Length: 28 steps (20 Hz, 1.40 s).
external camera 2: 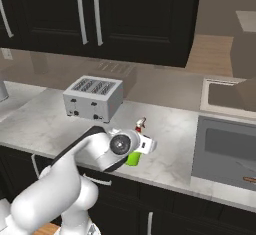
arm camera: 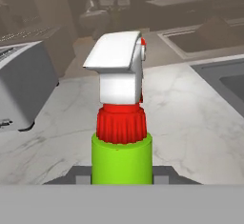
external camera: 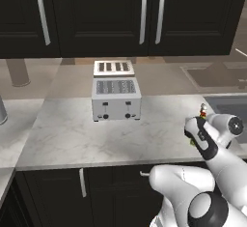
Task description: Move the cutting board and knife to the sink. Then move spray from the cabinet to the counter.
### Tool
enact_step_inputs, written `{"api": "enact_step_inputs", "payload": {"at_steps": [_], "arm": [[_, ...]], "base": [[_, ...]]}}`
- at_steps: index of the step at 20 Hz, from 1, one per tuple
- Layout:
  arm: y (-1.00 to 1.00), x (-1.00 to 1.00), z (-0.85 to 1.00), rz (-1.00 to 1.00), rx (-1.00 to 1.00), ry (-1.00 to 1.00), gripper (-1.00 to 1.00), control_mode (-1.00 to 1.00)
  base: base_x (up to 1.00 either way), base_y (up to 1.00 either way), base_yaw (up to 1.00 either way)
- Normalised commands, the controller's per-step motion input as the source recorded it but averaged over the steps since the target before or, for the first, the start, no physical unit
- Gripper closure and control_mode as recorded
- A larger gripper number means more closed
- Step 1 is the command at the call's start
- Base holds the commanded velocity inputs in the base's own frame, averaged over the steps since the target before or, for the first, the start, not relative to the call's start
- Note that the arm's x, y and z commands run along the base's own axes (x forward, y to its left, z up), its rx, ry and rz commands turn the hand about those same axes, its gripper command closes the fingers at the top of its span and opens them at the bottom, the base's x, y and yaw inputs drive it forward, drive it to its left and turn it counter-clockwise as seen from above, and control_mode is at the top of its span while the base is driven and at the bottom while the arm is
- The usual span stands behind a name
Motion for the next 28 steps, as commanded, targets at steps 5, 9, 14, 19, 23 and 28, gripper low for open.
{"api": "enact_step_inputs", "payload": {"at_steps": [5,9,14,19,23,28], "arm": [[0.00,0.01,-0.23,0.04,-0.01,-0.10,1.00,-1.00],[0.00,0.07,-0.36,0.08,-0.04,-0.15,1.00,-1.00],[0.00,0.06,-0.50,0.08,-0.06,-0.10,1.00,-1.00],[0.00,0.13,-0.62,0.07,-0.06,0.00,1.00,-1.00],[0.00,0.22,-0.54,0.05,-0.04,0.00,1.00,-1.00],[0.00,0.21,-0.24,0.02,-0.01,-0.02,1.00,-1.00]], "base": [[0.00,0.00,0.00],[0.00,0.00,0.00],[0.00,0.00,0.00],[0.00,0.00,0.00],[0.00,0.00,0.00],[0.00,0.00,0.00]]}}
